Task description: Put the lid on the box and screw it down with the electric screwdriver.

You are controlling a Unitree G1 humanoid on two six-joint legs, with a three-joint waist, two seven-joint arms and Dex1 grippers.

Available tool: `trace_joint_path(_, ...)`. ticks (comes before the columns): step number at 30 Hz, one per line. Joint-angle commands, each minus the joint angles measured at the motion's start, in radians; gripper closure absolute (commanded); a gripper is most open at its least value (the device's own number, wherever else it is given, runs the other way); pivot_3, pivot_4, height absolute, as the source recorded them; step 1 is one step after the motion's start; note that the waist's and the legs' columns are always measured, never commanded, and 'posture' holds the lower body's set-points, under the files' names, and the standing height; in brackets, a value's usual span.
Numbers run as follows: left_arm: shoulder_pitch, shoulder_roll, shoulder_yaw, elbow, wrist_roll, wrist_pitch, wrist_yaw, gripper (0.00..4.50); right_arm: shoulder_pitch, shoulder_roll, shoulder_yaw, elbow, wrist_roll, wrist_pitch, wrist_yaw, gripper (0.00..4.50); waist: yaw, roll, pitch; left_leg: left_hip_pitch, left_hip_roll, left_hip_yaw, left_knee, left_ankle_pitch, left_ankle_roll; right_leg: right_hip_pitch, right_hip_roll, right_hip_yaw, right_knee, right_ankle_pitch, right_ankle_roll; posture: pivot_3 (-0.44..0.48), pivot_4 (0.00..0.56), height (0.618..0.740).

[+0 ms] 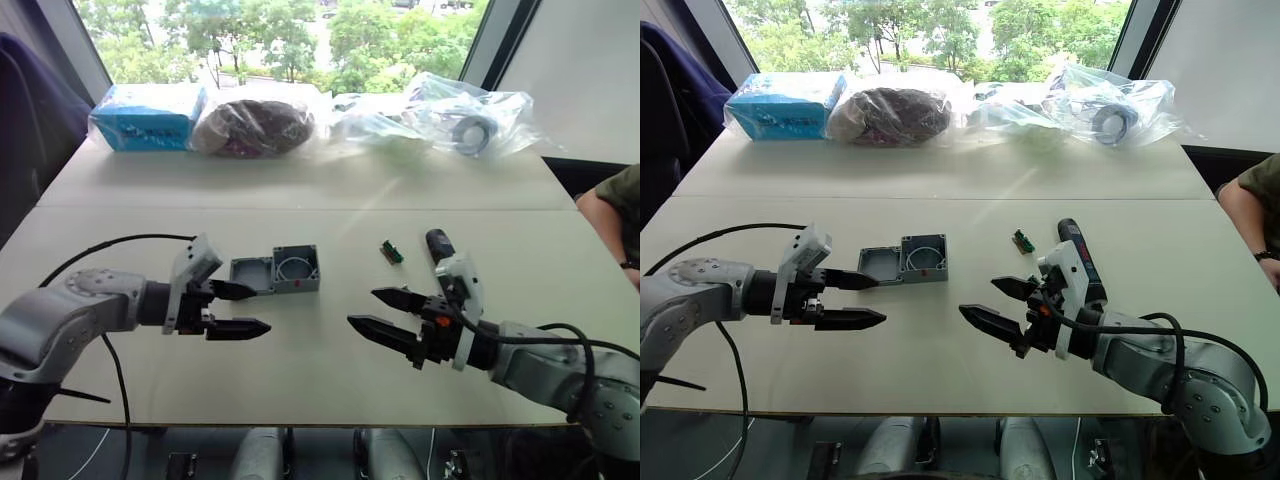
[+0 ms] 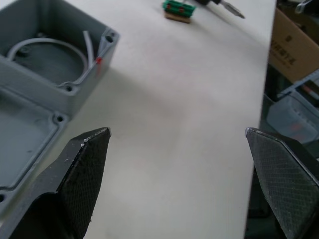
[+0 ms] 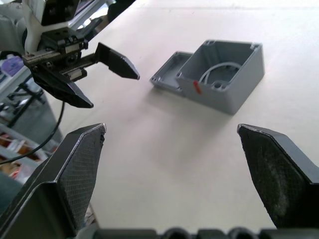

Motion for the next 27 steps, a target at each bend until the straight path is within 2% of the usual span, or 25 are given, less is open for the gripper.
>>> trace_joint_path(1,-0.039,0.031,-0.034,0.043,0.116,-0.11,-0.045,0.06,-0.051,-0.057,0.018,-0.044,-0.059,-0.003,0.05,0.0,0.0,0.0,0.0,0.0,0.0,0.0,0.0,0.0,0.0,0.0,0.0,0.0,0.0,0.0,0.0,0.0,0.15,0.74)
trace_joint_path(4,-0.099,0.029,-0.062,0.092,0.189,-0.18,-0.07,0.06,-0.095,-0.129,0.074,-0.05,-0.166,-0.003,0.127,0.0,0.002,0.0,0.0,0.0,0.0,0.001,0.0,0.0,0.0,0.0,0.0,0.0,0.0,0.0,0.0,0.0,0.15,0.74)
trace_joint_path(8,-0.199,0.014,-0.125,0.114,0.27,-0.259,-0.127,0.06,-0.111,-0.135,0.121,-0.023,-0.26,-0.031,0.187,0.0,0.003,-0.001,0.0,-0.001,0.0,0.0,0.0,0.0,0.0,0.0,0.001,0.0,0.0,0.0,0.0,0.0,0.15,0.74)
trace_joint_path(11,-0.367,-0.001,-0.29,0.153,0.395,-0.303,-0.245,0.06,-0.106,-0.157,0.173,-0.016,-0.324,-0.032,0.264,0.0,0.005,-0.001,0.001,-0.001,-0.001,0.0,0.001,0.0,0.001,0.0,0.002,0.0,0.0,0.001,0.002,0.0,0.15,0.74)
trace_joint_path(14,-0.468,-0.034,-0.402,0.212,0.475,-0.346,-0.344,0.06,-0.103,-0.157,0.188,-0.026,-0.347,-0.029,0.298,0.0,0.003,-0.001,0.001,-0.001,-0.002,0.001,0.003,0.0,0.001,0.001,0.003,0.001,0.0,0.001,0.003,0.0,0.15,0.74)
trace_joint_path(17,-0.538,-0.104,-0.485,0.299,0.557,-0.395,-0.385,0.06,-0.095,-0.145,0.178,-0.038,-0.352,-0.027,0.301,0.0,0.001,-0.002,0.001,-0.001,-0.002,0.001,0.003,0.0,0.001,0.0,0.005,0.002,0.0,0.002,0.004,0.0,0.15,0.74)
trace_joint_path(20,-0.603,-0.216,-0.557,0.406,0.636,-0.413,-0.385,0.06,-0.081,-0.114,0.159,-0.054,-0.349,-0.024,0.26,0.0,0.003,-0.002,0.001,-0.001,-0.001,0.0,0.003,0.0,0.001,0.0,0.006,0.002,0.003,0.001,0.005,0.0,0.15,0.74)
trace_joint_path(23,-0.624,-0.289,-0.58,0.479,0.676,-0.45,-0.392,0.06,-0.069,-0.08,0.144,-0.073,-0.33,-0.011,0.218,0.0,0.003,-0.002,0.001,-0.002,-0.001,0.0,0.005,0.0,0.001,-0.002,0.005,0.002,0.007,0.0,0.007,0.0,0.15,0.74)
trace_joint_path(27,-0.633,-0.325,-0.581,0.521,0.708,-0.48,-0.425,0.06,-0.059,-0.056,0.132,-0.098,-0.312,0.007,0.175,0.0,-0.004,-0.002,0.001,-0.002,0.001,-0.001,0.009,-0.001,0.002,-0.003,0.006,0.002,0.012,0.0,0.008,0.0,0.15,0.74)
